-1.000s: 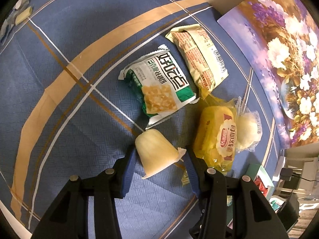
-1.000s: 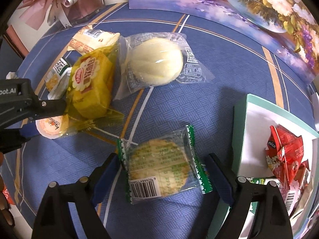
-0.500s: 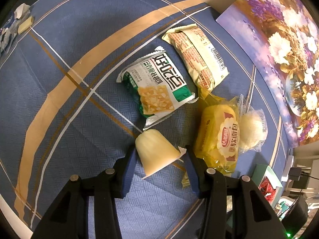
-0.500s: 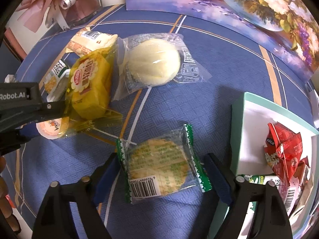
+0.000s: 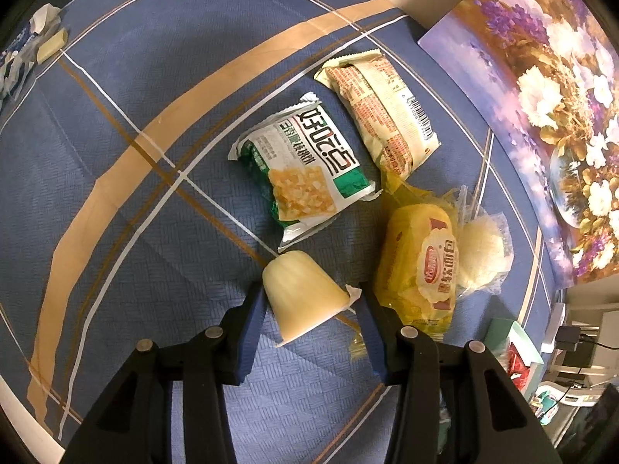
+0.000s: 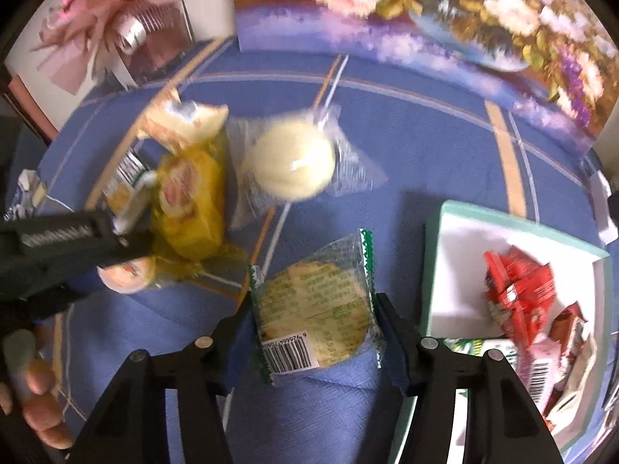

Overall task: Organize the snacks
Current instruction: 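Carry the jelly cup with the left tool while the right tool carries the round packet into the tray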

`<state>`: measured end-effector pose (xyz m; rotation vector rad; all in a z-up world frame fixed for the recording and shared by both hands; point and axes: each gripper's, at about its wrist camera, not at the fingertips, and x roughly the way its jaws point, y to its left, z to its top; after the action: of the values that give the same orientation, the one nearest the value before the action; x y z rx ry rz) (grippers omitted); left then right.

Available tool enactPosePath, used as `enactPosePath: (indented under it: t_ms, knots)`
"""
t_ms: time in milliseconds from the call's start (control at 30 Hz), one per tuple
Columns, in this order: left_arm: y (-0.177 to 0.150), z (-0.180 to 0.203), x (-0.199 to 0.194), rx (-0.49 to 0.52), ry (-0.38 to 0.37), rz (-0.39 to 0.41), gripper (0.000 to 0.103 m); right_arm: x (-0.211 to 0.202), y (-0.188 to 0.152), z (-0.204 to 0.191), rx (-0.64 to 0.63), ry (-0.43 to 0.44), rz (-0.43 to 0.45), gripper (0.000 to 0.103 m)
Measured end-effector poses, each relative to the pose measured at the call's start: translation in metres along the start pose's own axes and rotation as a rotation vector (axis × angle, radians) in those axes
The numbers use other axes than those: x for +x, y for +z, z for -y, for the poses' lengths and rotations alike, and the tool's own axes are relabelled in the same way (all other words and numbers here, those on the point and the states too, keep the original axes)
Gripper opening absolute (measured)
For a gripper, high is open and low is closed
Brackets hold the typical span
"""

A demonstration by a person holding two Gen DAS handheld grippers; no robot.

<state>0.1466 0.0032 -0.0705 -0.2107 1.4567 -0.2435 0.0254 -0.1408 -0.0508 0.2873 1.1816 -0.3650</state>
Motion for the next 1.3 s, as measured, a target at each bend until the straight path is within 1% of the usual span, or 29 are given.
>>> enactPosePath:
  t_ms: [100, 267, 433, 633, 800, 1000, 1167, 1300]
  knots:
    - [0.002, 0.001, -0.010, 0.004, -0.009, 0.016, 0.049, -0.015, 0.006, 0.001, 0.012, 0.000, 0.030, 0.061]
    - [0.002, 0.009, -0.032, 0.021, -0.034, 0.060, 0.049, -0.028, 0.010, 0.009, 0.051, 0.002, 0.046, 0.061]
    - [-0.002, 0.017, -0.052, 0.039, -0.055, 0.096, 0.049, -0.031, 0.011, 0.019, 0.087, 0.006, 0.059, 0.061]
    - [-0.011, 0.040, -0.064, 0.099, -0.060, 0.126, 0.049, -0.040, 0.009, 0.054, 0.167, -0.007, 0.070, 0.061]
    - [-0.029, 0.067, -0.061, 0.176, -0.072, 0.112, 0.049, -0.048, 0.006, 0.094, 0.252, -0.050, 0.080, 0.061]
    - [-0.056, 0.113, -0.043, 0.289, -0.075, 0.084, 0.049, -0.060, -0.003, 0.147, 0.371, -0.082, 0.092, 0.061]
    - [-0.077, 0.147, -0.026, 0.390, -0.053, 0.064, 0.049, -0.063, -0.012, 0.184, 0.449, -0.098, 0.087, 0.061]
    - [-0.087, 0.163, -0.011, 0.437, -0.027, 0.051, 0.049, -0.065, -0.020, 0.209, 0.521, -0.113, 0.073, 0.061]
